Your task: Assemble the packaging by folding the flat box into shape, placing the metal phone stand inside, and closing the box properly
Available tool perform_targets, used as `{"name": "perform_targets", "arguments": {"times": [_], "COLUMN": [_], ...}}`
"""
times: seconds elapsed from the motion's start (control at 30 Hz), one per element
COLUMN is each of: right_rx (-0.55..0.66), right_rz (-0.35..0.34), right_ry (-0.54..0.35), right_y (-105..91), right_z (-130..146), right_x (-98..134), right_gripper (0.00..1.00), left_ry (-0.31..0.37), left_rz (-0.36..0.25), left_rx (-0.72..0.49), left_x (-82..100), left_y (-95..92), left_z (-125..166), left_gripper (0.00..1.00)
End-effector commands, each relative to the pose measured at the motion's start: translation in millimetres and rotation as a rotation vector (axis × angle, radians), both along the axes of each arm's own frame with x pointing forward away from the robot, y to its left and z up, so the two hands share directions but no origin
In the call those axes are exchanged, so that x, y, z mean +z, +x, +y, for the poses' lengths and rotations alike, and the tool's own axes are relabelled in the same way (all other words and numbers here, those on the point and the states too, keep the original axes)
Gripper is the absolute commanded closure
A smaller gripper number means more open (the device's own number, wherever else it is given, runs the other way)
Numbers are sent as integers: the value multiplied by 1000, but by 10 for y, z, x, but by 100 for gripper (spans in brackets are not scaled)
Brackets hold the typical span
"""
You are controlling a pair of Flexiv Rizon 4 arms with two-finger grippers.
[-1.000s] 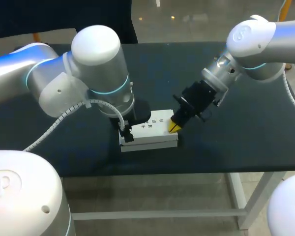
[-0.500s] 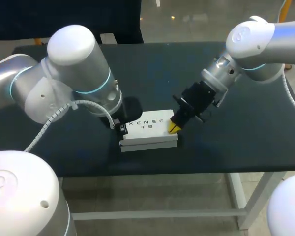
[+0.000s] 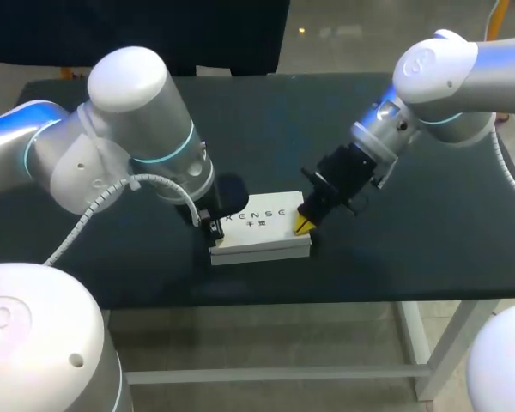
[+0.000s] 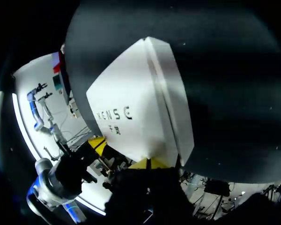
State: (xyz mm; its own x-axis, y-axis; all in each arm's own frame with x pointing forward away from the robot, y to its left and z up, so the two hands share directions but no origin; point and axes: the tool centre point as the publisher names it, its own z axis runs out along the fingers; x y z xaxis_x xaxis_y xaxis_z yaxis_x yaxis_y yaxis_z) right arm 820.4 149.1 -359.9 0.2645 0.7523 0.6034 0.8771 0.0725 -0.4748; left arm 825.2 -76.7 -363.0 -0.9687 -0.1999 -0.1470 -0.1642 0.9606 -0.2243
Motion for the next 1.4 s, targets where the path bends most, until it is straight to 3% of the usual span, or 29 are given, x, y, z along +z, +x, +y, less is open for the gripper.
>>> {"name": "perform_targets", "arguments": {"times": [0.03, 0.53, 0.9, 1.4], "right_rx": [-1, -22, -16, -6], "right_rz": [15, 67, -25, -62], "right_ry": [11, 35, 42, 47], "right_y": [27, 29, -41, -202], "right_z": [-28, -104, -82, -111], "right_x": [-120, -311, 12, 26], "right_gripper": [100, 100, 100, 100], "left_ry": [12, 12, 19, 29], "left_rz": [-5, 12, -15, -29], "left_rx": [4, 5, 7, 1], "left_x": [-58, -159, -42, 13], "left_y": [-17, -21, -49, -55], "left_z": [-40, -49, -62, -94], "left_gripper": [100, 100, 100, 100]}}
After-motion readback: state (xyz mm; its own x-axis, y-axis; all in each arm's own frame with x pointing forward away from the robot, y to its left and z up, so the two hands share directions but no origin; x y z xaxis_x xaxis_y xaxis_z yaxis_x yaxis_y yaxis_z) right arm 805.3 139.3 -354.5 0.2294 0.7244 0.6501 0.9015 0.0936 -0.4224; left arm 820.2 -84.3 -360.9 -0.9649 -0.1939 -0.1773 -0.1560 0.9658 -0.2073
